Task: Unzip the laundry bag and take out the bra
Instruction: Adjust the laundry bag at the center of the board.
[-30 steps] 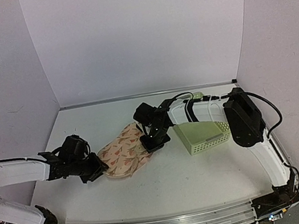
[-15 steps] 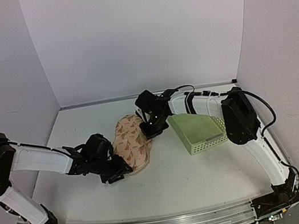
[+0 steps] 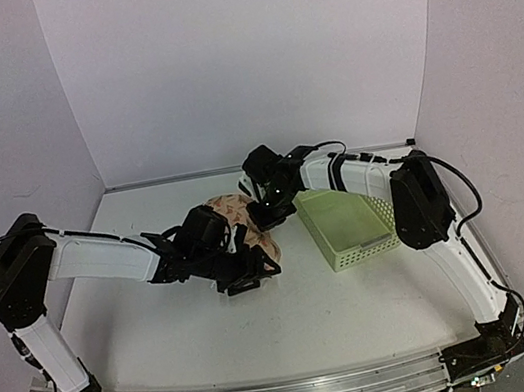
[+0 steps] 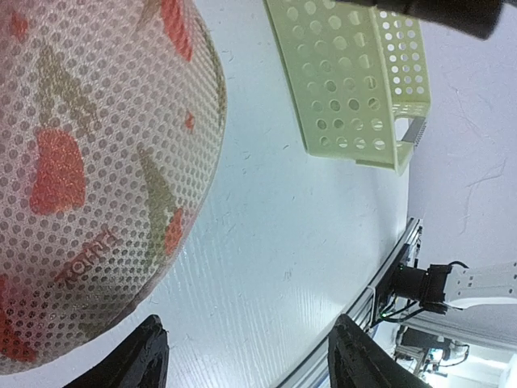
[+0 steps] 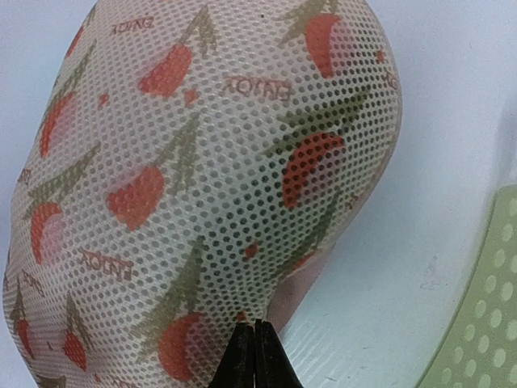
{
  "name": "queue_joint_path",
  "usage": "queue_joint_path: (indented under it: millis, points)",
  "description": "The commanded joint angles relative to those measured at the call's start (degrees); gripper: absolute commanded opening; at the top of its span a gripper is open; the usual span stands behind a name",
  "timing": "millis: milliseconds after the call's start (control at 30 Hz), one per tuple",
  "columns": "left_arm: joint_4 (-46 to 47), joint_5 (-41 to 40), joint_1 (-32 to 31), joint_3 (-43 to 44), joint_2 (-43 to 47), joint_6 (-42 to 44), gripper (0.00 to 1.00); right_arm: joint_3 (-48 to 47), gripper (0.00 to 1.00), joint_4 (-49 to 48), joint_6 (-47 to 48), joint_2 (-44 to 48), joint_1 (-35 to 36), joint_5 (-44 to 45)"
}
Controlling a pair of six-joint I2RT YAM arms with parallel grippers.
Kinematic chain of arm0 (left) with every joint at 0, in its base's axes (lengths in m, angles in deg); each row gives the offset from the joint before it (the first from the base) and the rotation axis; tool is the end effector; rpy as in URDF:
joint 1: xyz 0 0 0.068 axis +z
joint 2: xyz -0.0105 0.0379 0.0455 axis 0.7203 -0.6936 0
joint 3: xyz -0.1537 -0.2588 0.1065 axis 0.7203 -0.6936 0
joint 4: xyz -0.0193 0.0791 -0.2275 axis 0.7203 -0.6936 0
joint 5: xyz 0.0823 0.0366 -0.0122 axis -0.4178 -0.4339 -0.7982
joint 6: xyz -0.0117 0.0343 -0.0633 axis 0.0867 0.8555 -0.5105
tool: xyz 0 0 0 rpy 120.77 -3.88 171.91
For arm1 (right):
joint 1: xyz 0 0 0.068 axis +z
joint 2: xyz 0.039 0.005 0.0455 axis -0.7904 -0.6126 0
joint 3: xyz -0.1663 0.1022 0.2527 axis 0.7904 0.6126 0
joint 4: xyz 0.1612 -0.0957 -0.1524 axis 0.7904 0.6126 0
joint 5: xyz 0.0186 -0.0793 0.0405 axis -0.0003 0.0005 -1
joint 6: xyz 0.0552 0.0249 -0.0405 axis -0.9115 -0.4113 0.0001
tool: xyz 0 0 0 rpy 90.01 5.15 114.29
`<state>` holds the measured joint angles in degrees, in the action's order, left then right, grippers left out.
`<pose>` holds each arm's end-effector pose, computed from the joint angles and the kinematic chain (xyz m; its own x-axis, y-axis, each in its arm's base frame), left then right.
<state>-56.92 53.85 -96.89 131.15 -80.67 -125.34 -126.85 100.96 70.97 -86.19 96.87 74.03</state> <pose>0.2197 -0.3052 0.2191 -0.9712 0.0229 -0.2370 0.1939 0.6535 -0.7317 0.3953 0.3941 0.1937 -0.7720 -0.4263 -0.4715 -0.5484 0.8217 0.1549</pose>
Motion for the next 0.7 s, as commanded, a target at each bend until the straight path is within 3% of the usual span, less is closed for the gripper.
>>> queue_joint_path:
  millis: [0, 200, 400, 667]
  points:
    - [-7.41, -1.3, 0.14, 4.39, 5.29, 5.22, 0.7, 2.69, 0.03, -0.35, 1.74, 9.25, -0.35, 2.43]
    - [-16.75, -5.8, 1.52, 6.34, 11.66, 9.88, 0.74, 8.79, 0.04, -0.81, 0.88, 16.68, -0.39, 2.48]
    - [-21.41, -6.95, 10.02, 7.36, 15.84, 14.48, 0.76, 16.12, 0.13, -2.2, -2.6, 23.23, -0.18, -3.34]
    - [-23.42, -5.2, 21.3, 16.51, 7.05, 24.64, 0.8, 26.58, 0.24, -6.26, -6.84, 30.45, 3.88, -7.75]
